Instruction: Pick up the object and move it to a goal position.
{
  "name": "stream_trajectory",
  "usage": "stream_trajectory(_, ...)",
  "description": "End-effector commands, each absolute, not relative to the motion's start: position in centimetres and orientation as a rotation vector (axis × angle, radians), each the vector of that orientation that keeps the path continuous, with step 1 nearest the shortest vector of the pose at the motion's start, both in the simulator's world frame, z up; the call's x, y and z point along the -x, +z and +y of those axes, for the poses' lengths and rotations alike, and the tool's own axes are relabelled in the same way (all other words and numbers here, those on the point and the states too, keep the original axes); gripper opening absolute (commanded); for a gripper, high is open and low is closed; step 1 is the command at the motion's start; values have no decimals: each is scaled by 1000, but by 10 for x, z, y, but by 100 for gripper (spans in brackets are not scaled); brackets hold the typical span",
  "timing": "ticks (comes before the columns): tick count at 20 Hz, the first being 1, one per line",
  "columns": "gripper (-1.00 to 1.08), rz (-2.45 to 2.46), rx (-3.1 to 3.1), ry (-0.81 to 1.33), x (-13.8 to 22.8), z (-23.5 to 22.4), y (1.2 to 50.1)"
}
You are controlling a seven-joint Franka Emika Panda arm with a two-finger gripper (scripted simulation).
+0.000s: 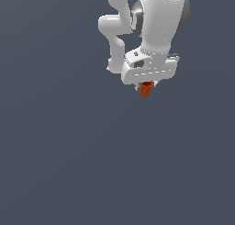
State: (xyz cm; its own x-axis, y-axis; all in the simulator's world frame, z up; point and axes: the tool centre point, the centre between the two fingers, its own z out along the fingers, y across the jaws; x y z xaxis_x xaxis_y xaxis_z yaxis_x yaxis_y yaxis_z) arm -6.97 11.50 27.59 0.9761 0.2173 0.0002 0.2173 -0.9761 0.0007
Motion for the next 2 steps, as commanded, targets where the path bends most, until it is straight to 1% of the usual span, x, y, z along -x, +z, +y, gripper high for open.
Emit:
stream_trajectory(1, -100, 343, -3122, 0, 72, 116, 280)
stream_trajectory(2, -100, 343, -3122, 0, 72, 116, 280)
